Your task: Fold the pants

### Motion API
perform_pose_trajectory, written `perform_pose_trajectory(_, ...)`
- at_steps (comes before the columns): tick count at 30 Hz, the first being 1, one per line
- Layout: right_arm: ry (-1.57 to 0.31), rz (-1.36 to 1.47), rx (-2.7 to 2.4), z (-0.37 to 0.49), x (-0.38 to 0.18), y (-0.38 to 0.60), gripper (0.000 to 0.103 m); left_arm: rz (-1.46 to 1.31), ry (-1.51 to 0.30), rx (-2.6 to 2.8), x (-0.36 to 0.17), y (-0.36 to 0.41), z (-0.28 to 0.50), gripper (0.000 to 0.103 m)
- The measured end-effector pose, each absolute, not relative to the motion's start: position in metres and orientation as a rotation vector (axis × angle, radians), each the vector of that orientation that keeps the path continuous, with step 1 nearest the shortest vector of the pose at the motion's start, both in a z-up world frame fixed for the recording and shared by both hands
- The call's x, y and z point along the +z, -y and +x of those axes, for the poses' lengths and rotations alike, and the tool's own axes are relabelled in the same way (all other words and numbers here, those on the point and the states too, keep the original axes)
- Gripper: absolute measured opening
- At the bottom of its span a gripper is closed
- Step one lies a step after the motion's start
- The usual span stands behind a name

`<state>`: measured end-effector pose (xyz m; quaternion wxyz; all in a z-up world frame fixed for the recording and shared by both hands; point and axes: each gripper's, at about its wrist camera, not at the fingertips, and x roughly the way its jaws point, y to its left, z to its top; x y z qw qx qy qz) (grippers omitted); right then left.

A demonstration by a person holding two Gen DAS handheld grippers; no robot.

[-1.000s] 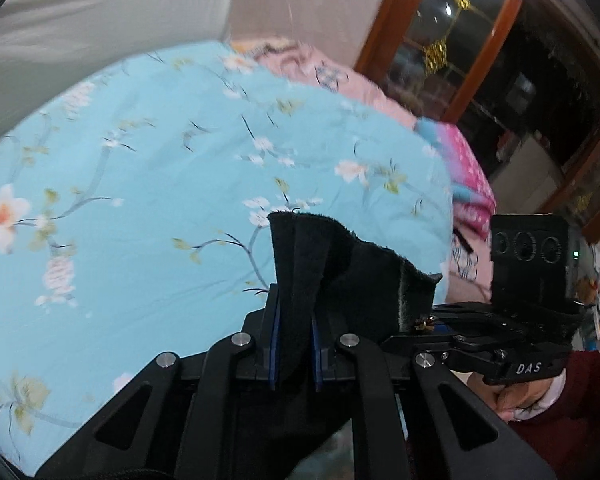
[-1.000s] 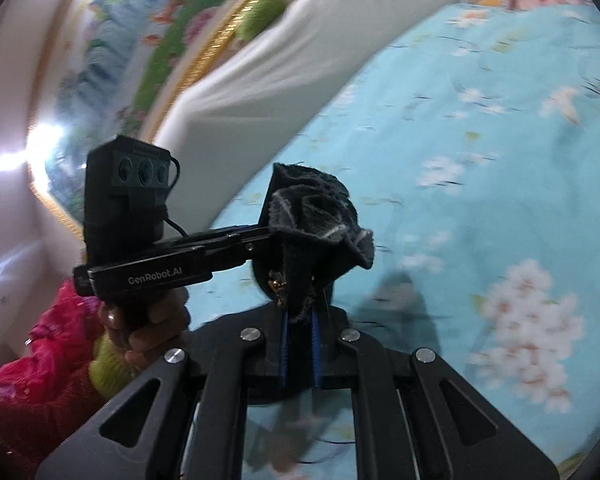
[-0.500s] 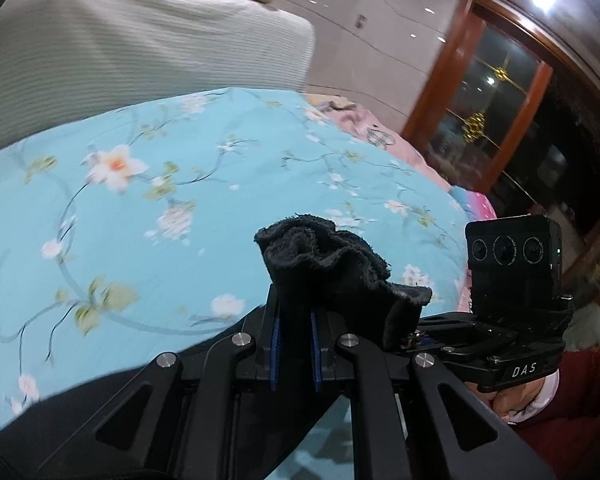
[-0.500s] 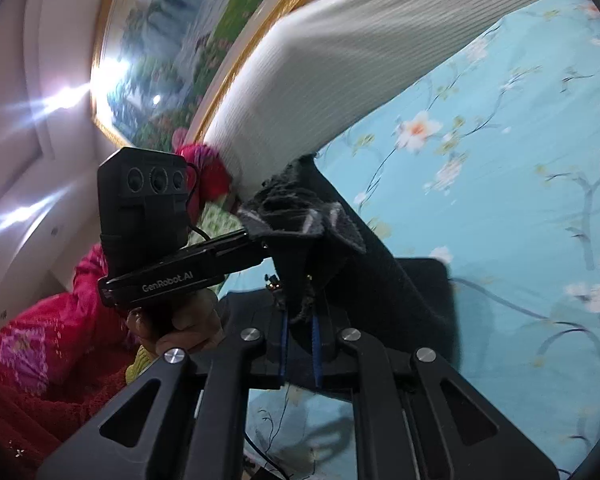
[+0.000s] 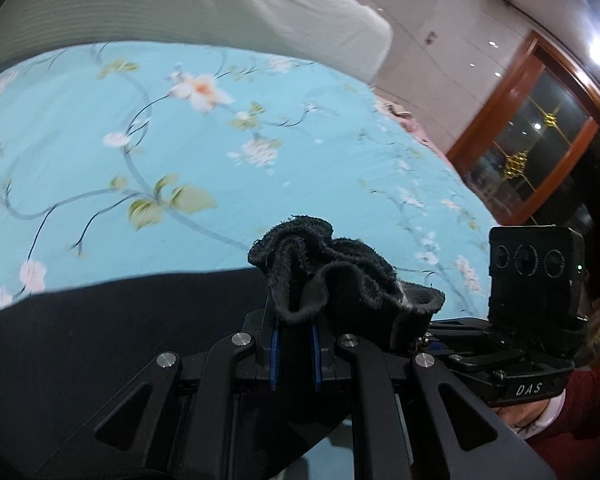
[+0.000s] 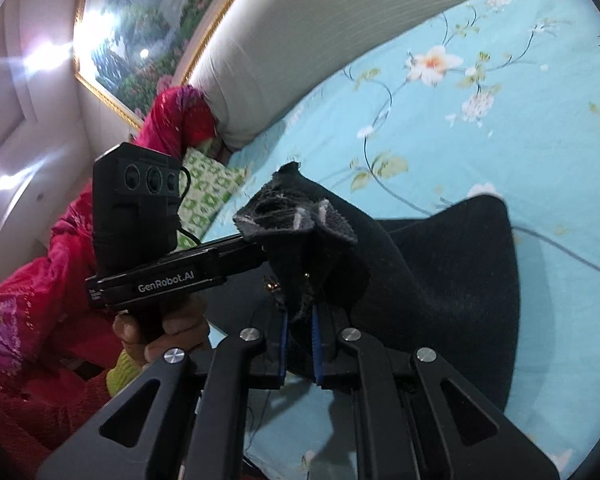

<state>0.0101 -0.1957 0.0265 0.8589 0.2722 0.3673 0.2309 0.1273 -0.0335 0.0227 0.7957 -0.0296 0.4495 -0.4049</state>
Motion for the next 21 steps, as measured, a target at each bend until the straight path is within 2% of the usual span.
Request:
perform_pose_trajectory(2, -0.788, 0.559, 0.485, 0.013, 0.021, 0.192, 0.011, -0.069, -0.977, -0.849, 0.017, 0.028, 0.128, 0.007)
perform_pose_trajectory(14, -0.854, 0.491, 0.475, 0.020, 0.007, 0.178, 0.014, -0.131, -1.037, -0.769, -0.007, 0.014, 0.128, 0.008)
perform_pose_trajectory(20, -0.872, 0.480, 0.479, 0.022, 0.004, 0.173, 0.016, -0.167, -1.050, -0.713, -0.011, 0.000, 0.125, 0.011)
perform_pose_trajectory(21, -0.874, 0.480, 0.480, 0.023, 0.003, 0.173, 0.017, -0.176, -1.051, -0.701, -0.011, -0.004, 0.124, 0.014)
